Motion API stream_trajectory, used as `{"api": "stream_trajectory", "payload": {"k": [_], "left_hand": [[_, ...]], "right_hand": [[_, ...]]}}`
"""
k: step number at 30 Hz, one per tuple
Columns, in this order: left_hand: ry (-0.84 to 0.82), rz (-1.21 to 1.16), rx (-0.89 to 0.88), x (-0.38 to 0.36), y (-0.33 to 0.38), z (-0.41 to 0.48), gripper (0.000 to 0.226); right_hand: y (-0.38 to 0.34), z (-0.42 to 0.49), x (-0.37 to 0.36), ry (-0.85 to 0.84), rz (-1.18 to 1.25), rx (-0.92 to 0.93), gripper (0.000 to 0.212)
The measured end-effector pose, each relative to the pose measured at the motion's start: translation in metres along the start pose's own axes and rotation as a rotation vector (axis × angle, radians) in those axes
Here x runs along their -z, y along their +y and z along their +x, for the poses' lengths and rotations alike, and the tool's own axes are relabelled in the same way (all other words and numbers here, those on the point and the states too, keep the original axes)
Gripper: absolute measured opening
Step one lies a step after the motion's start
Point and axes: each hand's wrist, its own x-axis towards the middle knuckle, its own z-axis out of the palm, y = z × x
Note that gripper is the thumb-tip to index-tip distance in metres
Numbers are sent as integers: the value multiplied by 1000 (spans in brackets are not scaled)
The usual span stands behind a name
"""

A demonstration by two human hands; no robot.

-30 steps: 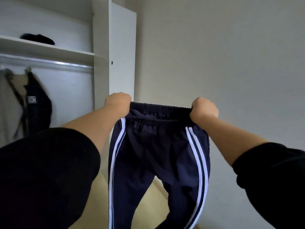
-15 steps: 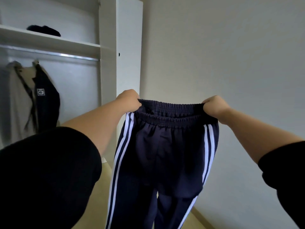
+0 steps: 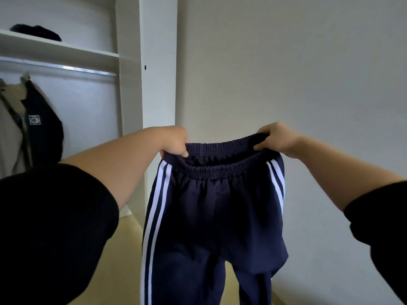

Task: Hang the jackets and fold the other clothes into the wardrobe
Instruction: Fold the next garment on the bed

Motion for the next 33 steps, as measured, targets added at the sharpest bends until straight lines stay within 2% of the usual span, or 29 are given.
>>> {"api": "stream_trajectory", "payload": {"k": [3, 5, 8, 12, 14, 16, 19, 23, 27, 29, 31, 33], "left_hand": [[98, -126, 90, 4, 1, 5, 18], [160, -238, 131, 5, 4, 10, 14], [250, -317, 161, 6, 13, 16, 18], [215, -202, 177, 4, 22, 18, 21], [181, -265, 137, 1, 23, 21, 18], [102, -467, 80, -4, 23, 21, 11], [-135, -777, 14, -17, 18, 16, 11], [-426, -877, -107, -24, 10, 12, 26], [-699, -904, -351, -24, 4, 11, 82], [-683, -889, -408, -25, 5, 13, 73], [-551, -891, -363, -26, 7, 14, 51], [-398, -974, -284, -30, 6, 17, 38]], "right_hand": [[7, -1, 7, 96, -309, -36, 25], [15, -1, 10, 142, -402, -90, 30], [23, 1, 16, 162, -435, -213, 31], [29, -1, 25, 50, -382, -332, 28], [33, -2, 27, -2, -313, -341, 29], [39, -5, 30, -36, -132, -344, 27], [49, -13, 34, -37, 241, -308, 25], [59, -16, 41, -125, 442, -237, 38], [66, -12, 44, -35, 485, -266, 38], [70, -8, 45, -1, 505, -292, 35], [72, -9, 46, -14, 524, -319, 30], [73, -13, 47, -42, 528, -356, 22]]}}
